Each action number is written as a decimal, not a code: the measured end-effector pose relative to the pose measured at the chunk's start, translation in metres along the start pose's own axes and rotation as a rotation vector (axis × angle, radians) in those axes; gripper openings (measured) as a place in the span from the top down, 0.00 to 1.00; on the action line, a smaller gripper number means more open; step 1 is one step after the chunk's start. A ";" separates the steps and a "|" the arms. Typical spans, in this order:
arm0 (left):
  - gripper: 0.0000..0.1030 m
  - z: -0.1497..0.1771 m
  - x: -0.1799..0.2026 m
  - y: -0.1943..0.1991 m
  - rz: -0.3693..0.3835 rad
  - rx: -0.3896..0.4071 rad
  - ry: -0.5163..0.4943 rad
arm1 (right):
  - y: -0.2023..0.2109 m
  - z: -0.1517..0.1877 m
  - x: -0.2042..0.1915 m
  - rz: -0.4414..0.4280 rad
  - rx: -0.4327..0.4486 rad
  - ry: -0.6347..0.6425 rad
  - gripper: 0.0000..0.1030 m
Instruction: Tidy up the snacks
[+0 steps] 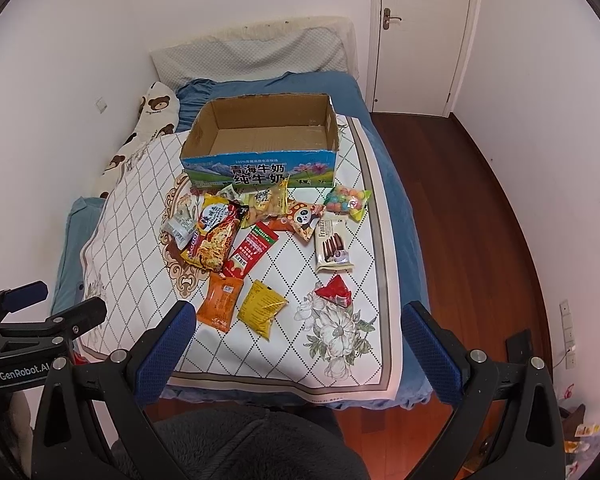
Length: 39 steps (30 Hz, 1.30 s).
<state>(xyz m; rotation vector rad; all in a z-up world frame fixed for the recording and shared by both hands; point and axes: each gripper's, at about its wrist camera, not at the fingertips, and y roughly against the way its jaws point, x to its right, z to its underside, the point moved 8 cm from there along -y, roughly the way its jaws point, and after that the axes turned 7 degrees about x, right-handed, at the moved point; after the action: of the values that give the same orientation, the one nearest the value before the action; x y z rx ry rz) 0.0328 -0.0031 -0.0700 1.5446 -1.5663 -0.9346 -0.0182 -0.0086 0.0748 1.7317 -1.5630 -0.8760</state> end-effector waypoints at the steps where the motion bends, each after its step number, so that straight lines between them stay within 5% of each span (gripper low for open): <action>1: 0.00 0.000 0.000 0.000 0.000 0.001 0.001 | 0.000 0.000 0.000 0.001 -0.001 0.000 0.00; 39: 0.00 -0.012 0.003 0.003 0.005 0.012 0.005 | 0.000 -0.007 0.001 -0.008 0.009 -0.009 0.00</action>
<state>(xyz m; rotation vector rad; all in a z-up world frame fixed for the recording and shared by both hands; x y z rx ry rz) 0.0423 -0.0063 -0.0618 1.5500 -1.5741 -0.9189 -0.0122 -0.0094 0.0793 1.7435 -1.5689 -0.8828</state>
